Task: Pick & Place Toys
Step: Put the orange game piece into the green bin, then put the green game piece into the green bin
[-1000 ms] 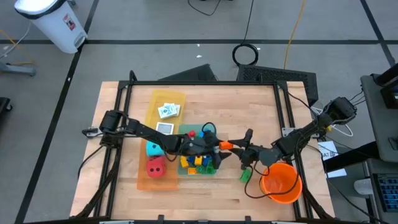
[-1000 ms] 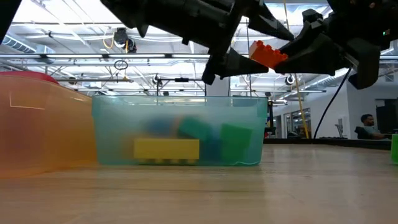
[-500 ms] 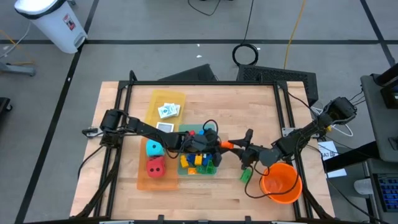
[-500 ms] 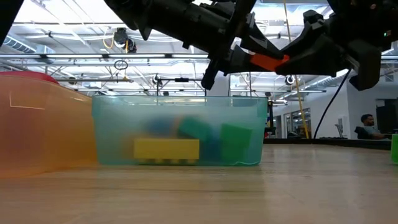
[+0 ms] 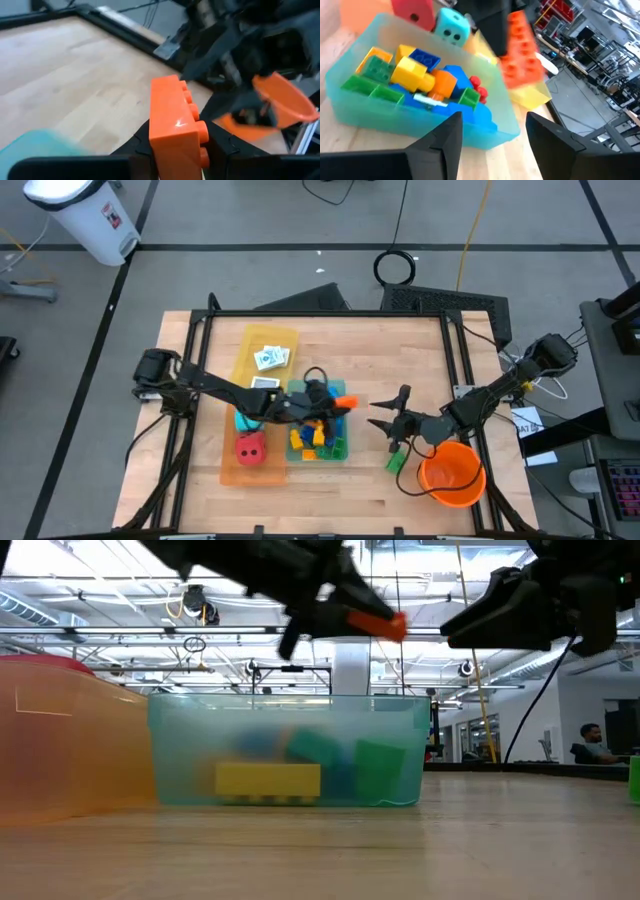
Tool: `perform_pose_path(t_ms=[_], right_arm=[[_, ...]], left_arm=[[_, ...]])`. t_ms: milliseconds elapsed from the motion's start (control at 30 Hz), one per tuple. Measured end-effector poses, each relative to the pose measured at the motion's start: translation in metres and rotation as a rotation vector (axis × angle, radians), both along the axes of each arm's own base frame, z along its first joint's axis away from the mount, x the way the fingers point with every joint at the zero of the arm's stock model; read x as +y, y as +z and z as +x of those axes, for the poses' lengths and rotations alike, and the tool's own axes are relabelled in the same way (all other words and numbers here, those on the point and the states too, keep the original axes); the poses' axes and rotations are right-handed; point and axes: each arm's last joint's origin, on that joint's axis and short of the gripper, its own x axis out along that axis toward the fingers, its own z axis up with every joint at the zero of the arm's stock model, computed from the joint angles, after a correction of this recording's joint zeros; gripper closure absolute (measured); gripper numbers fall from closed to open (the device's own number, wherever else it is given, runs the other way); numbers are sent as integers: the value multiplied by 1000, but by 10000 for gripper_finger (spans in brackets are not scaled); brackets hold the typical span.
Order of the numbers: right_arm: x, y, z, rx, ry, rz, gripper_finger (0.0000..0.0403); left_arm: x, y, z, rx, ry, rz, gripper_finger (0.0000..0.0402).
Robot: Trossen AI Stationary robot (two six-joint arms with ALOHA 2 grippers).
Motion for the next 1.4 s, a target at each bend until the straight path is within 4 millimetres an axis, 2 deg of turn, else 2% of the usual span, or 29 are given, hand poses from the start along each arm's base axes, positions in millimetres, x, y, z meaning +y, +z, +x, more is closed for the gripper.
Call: perform_pose_path(t_ms=[233,367,567,700,767,833,967,1100,1267,1400], right_arm=[[-4,12,-7,-36,-11,46,215],[-6,13,-10,-32,-13,49,220],[-6,12,-10,-28,-16,58,221],[-6,12,-10,-28,-22,73,222],[-6,11,-10,-36,-31,109,224],[-6,10,-11,-16,-7,149,224],[-5,8,-11,56,172,319,215],[-2,7,-10,132,363,444,183],[5,-5,-16,318,517,505,131],[8,-23,-22,501,540,529,116]], left_arm=[[11,-17,-52,17,45,-47,306],[19,-40,-73,89,16,-108,306],[30,-60,-84,144,70,-190,306],[33,-60,-84,141,82,-200,305],[32,-60,-84,137,78,-200,284],[32,-59,-83,125,80,-212,242],[32,-59,-83,122,85,-222,160],[32,-56,-82,98,80,-222,101],[31,-55,-81,79,76,-221,57],[32,-55,-81,79,76,-219,40]])
